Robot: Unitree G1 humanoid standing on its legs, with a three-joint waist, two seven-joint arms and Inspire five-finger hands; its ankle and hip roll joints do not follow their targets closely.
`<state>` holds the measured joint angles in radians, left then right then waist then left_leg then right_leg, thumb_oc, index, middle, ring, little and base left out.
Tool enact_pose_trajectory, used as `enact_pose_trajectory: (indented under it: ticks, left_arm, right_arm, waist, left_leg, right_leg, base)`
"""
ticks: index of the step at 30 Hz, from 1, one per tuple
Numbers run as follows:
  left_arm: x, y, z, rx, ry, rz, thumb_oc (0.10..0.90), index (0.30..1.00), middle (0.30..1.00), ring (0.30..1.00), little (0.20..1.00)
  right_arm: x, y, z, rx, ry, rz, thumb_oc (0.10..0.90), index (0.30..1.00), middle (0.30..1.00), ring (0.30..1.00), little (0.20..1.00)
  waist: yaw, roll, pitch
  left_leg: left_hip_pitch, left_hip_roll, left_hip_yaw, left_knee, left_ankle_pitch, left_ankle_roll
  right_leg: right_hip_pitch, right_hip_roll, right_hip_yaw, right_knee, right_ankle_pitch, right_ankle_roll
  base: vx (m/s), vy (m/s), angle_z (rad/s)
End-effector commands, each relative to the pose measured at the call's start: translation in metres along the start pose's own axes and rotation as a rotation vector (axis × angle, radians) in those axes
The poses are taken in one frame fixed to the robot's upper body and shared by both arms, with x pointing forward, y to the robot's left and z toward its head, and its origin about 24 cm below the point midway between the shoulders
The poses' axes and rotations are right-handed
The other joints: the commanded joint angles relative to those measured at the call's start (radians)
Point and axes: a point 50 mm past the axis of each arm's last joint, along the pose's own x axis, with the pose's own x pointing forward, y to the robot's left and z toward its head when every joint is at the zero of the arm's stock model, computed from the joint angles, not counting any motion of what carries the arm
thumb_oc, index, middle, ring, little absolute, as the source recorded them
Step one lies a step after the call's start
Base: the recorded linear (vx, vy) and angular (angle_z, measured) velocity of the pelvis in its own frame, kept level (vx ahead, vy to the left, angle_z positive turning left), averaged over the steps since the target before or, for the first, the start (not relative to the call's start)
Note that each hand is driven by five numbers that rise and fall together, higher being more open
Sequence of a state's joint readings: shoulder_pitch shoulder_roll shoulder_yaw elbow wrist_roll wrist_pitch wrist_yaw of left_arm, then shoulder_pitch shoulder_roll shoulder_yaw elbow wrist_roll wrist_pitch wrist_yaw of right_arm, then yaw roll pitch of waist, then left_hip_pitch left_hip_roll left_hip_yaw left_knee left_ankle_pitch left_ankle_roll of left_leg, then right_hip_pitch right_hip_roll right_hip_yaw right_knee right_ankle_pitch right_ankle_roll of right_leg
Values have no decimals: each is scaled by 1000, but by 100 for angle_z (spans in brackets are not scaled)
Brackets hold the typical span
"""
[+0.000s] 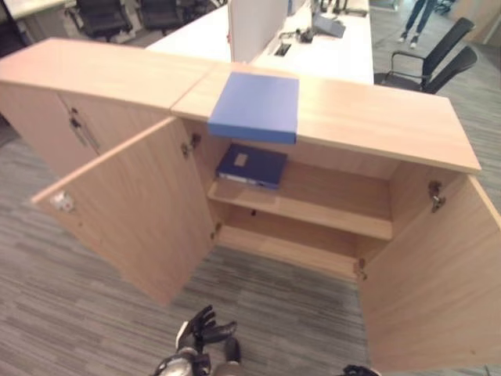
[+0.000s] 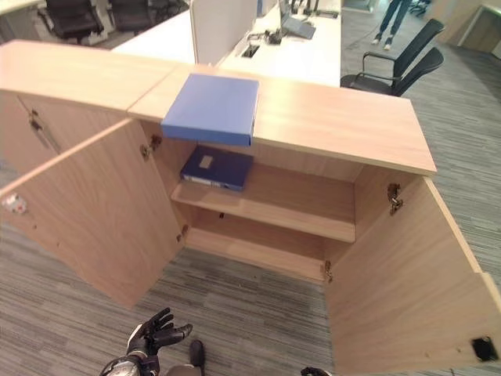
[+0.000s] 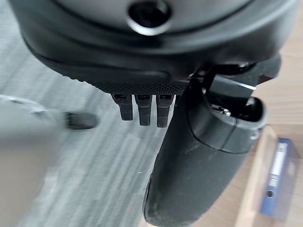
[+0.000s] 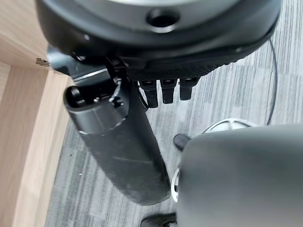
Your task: Put the empty folder in the office cabinet
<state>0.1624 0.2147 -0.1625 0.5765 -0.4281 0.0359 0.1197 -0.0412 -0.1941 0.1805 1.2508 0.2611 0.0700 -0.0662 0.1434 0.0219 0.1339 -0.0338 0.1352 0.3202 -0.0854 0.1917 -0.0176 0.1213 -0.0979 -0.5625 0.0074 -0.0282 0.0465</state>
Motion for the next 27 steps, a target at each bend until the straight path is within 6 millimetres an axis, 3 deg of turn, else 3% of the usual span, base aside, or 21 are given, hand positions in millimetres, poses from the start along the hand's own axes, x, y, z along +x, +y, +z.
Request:
enact_pose_trajectory:
  ticks: [1,2,3,4,7,9,10,11,12,17,19,20,21,22,23,25,26,27]
  left_arm:
    - [-2,5,43,30,-202,-29,800,900,900,900,900]
    - [-2,5,43,31,-202,-29,800,900,900,900,900]
    - [-2,6,45,75,-200,-34,800,900,900,900,900]
    - [-4,10,50,114,-216,-39,800,900,900,900,900]
    - [-6,13,56,121,-242,-34,800,900,900,900,900]
    - [-8,13,65,107,-287,-35,800,900,900,900,900]
    - [-8,13,65,106,-287,-34,800,900,900,900,900]
    - [-9,12,70,89,-311,-35,800,900,900,900,900]
    - [-11,11,76,50,-343,-38,800,900,900,900,900]
    - [-20,3,87,-49,-404,-99,800,900,900,900,900]
    - [-36,3,116,-64,-556,-116,800,900,900,900,900]
    - [-37,3,116,-64,-556,-115,800,900,900,900,900]
    - [-45,4,128,-58,-624,-107,800,900,900,900,900]
    - [-61,10,149,-3,-757,-60,800,900,900,900,900]
    - [-62,10,148,-1,-757,-58,800,900,900,900,900]
    - [-89,26,179,146,-988,151,800,900,900,900,900]
    - [-90,26,179,150,-988,158,800,900,900,900,900]
    - [-105,39,196,290,-1119,380,800,900,900,900,900]
  right_arm:
    - [0,9,17,-41,-51,21,800,900,900,900,900]
    - [0,9,17,-41,-50,21,800,900,900,900,900]
    - [0,8,16,-32,-49,19,800,900,900,900,900]
    - [0,7,21,-30,-68,18,800,900,900,900,900]
    - [0,10,25,-18,-84,20,800,900,900,900,900]
    - [-1,14,36,-41,-125,31,800,900,900,900,900]
    - [-1,14,36,-42,-126,31,800,900,900,900,900]
    - [-1,14,41,-44,-142,33,800,900,900,900,900]
    - [-1,14,43,-33,-149,31,800,900,900,900,900]
    - [-1,19,42,-101,-142,43,800,900,900,900,900]
    - [-2,16,52,-105,-178,29,800,900,900,900,900]
    - [-2,16,52,-105,-177,30,800,900,900,900,900]
    - [-2,16,54,-99,-186,26,800,900,900,900,900]
    - [-3,17,56,-93,-195,25,800,900,900,900,900]
    - [-3,18,56,-94,-195,26,800,900,900,900,900]
    - [-4,23,55,-82,-214,29,800,900,900,900,900]
    - [-4,24,55,-83,-214,30,800,900,900,900,900]
    - [-5,29,53,-66,-225,31,800,900,900,900,900]
  waist:
    - [13,-52,-31]
    - [14,-53,-32]
    - [2,-51,-29]
    - [-19,-47,-5]
    - [-25,-38,13]
    - [-35,-30,30]
    - [-34,-28,29]
    - [-38,-32,37]
    - [-36,-40,41]
    - [-22,-51,15]
    - [-16,-52,2]
    - [-17,-52,1]
    - [-14,-53,-1]
    - [-4,-58,-6]
    - [-5,-59,-6]
    - [13,-69,-8]
    - [12,-71,-7]
    - [20,-76,-11]
  left_leg:
    - [12,-91,-1,-2,-125,-43]
    - [13,-94,0,-2,-126,-41]
    - [44,-141,-7,-2,-167,-6]
    - [77,-175,-14,-2,-194,33]
    - [95,-179,-3,-2,-219,50]
    - [95,-160,-6,-2,-219,37]
    - [94,-155,-5,-2,-218,34]
    - [94,-152,-12,-2,-217,30]
    - [100,-146,-11,-2,-220,16]
    - [99,-130,4,-2,-209,-2]
    - [93,-117,-4,-2,-203,-15]
    - [93,-116,-5,-2,-203,-16]
    - [94,-111,-8,-2,-203,-20]
    - [98,-102,-13,-2,-207,-27]
    - [98,-102,-13,-2,-207,-27]
    - [108,-88,-17,-2,-213,-38]
    - [109,-88,-16,-2,-213,-39]
    - [115,-80,-18,-2,-215,-47]
  right_leg:
    - [95,-162,0,49,-23,118]
    - [93,-166,1,53,-24,121]
    - [60,-243,4,191,52,143]
    - [-6,-324,38,368,168,149]
    - [-71,-353,41,470,152,140]
    - [-130,-272,10,355,82,114]
    - [-128,-265,8,348,83,110]
    - [-156,-218,13,286,70,111]
    - [-137,-158,29,117,78,128]
    - [-70,-94,7,-17,82,105]
    - [-43,-65,1,-61,83,96]
    - [-42,-64,0,-63,84,96]
    - [-32,-56,0,-77,85,95]
    - [-16,-46,2,-93,77,91]
    - [-15,-46,2,-93,76,90]
    - [1,-36,9,-95,58,86]
    - [3,-36,9,-95,57,85]
    - [9,-29,16,-95,46,84]
  base:
    - [118,221,-6]
    - [170,353,2]
    - [183,515,26]
    - [202,595,34]
    - [52,192,27]
    - [25,-2,20]
    - [-5,-89,-24]
    - [31,-163,-26]
    - [31,-156,-22]
    - [75,-107,6]
    - [68,-99,-11]
    - [63,-96,2]
    - [66,-105,3]
    - [67,-105,3]
    - [78,-138,5]
    - [59,-109,-1]
    - [67,-102,-7]
    - [79,-120,-1]
